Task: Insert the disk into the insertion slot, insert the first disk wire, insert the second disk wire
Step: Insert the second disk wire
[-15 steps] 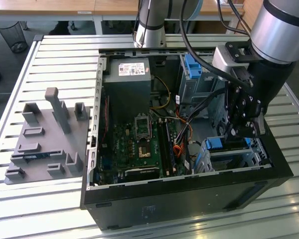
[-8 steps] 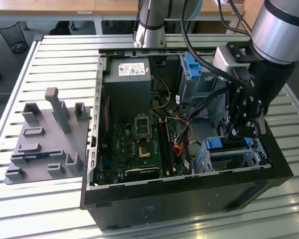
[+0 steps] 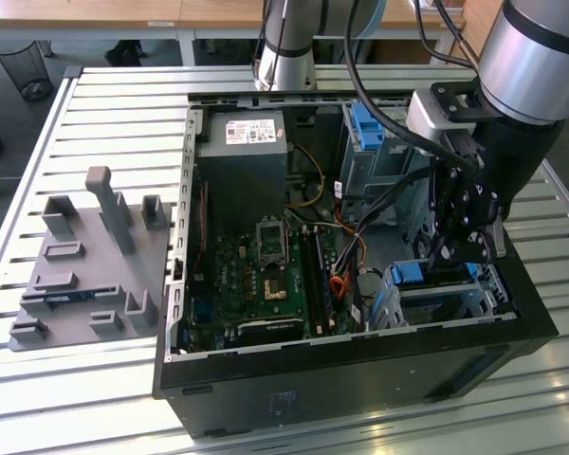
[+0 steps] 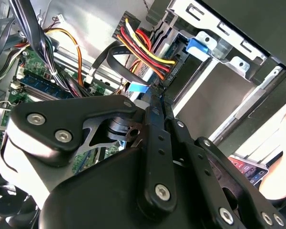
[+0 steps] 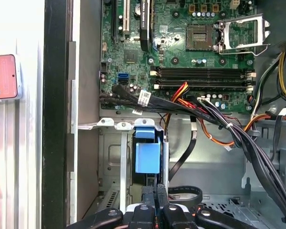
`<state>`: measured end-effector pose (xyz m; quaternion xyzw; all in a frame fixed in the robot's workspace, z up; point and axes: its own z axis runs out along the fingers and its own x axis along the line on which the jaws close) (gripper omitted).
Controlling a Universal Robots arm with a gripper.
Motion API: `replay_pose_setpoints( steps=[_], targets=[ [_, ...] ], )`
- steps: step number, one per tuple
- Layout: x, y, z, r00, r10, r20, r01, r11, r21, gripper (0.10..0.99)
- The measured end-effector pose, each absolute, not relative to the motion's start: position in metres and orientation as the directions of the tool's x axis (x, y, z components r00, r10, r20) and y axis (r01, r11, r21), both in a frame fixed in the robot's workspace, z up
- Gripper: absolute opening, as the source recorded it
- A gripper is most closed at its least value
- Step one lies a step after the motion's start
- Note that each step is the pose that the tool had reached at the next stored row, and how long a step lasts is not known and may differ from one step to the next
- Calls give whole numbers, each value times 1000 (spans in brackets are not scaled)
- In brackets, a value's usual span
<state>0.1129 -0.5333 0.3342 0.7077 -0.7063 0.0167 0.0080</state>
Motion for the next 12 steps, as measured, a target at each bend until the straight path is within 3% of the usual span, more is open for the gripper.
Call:
replay_pose_setpoints(
  steps=[12],
  targets=[
    [113,-534,335,0,-999,35,-1000,-1,-12,141]
  ],
)
